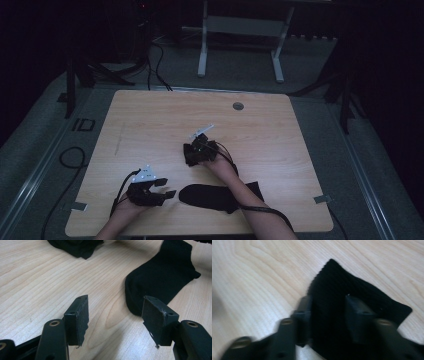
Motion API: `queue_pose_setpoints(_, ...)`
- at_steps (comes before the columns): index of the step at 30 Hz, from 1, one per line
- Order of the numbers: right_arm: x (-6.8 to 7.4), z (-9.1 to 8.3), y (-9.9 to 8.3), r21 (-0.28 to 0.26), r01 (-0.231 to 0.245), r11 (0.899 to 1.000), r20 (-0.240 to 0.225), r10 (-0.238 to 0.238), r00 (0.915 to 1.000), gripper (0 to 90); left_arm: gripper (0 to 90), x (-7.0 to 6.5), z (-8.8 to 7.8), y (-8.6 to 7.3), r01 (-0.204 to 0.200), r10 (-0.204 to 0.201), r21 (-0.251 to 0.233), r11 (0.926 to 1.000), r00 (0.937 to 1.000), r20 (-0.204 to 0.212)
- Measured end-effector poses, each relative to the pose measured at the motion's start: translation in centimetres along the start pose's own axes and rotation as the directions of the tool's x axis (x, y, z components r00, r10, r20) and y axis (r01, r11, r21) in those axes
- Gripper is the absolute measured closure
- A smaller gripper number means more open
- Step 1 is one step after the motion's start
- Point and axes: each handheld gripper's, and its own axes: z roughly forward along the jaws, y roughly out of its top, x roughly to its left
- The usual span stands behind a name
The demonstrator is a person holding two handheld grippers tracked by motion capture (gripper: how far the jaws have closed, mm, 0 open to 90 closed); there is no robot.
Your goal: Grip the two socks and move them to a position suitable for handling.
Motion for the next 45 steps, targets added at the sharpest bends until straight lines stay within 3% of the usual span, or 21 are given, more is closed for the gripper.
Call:
queue_pose_setpoints(2,0.1,-0.1,0.0,0.002,0.005,1.0,0.002,-0.005,1.0,79.3,38.9,0.0,0.0,0.1,-0.002,0.002,0.001,1.0,1.0,-0.002)
queue_pose_setpoints(4,0.2,-0.4,0.1,-0.003,0.013,1.0,0.023,-0.013,0.9996,83.5,38.8,-0.1,0.1,0.2,0.0,0.0,-0.002,1.0,1.0,0.001)
queue_pose_setpoints(10,0.2,-1.7,-0.1,-0.034,0.022,0.999,0.03,-0.021,0.9993,84.8,38.9,0.2,0.3,0.5,0.009,-0.009,-0.002,1.0,0.9999,-0.004)
queue_pose_setpoints(20,0.0,-5.2,-0.2,-0.123,0.008,0.992,-0.019,-0.011,0.9998,84.9,39.0,0.5,1.0,1.6,0.015,-0.016,-0.008,0.9998,0.9993,-0.033)
queue_pose_setpoints(27,-0.9,-6.6,-1.2,-0.143,-0.033,0.989,-0.05,0.026,0.9984,84.9,39.0,1.4,1.9,3.7,0.002,-0.004,-0.025,0.9997,0.9956,-0.093)
queue_pose_setpoints(33,-1.7,-6.6,-2.3,-0.124,-0.051,0.991,-0.05,0.046,0.9977,84.8,39.0,2.1,4.1,6.2,-0.024,0.021,-0.026,0.9994,0.9915,-0.128)
queue_pose_setpoints(39,-2.2,-6.6,-2.7,-0.116,-0.059,0.992,-0.048,0.054,0.9974,84.8,40.5,3.3,7.3,8.5,-0.029,0.034,0.029,0.9991,0.9874,-0.155)
queue_pose_setpoints(42,-2.4,-6.5,-3.0,-0.112,-0.064,0.992,-0.051,0.058,0.997,84.8,41.6,4.0,8.8,9.2,-0.015,0.024,0.056,0.9983,0.9875,-0.156)
queue_pose_setpoints(45,-2.5,-6.4,-3.2,-0.107,-0.061,0.992,-0.049,0.056,0.9972,84.8,41.7,4.4,10.1,9.7,-0.024,0.039,0.094,0.9953,0.9854,-0.166)
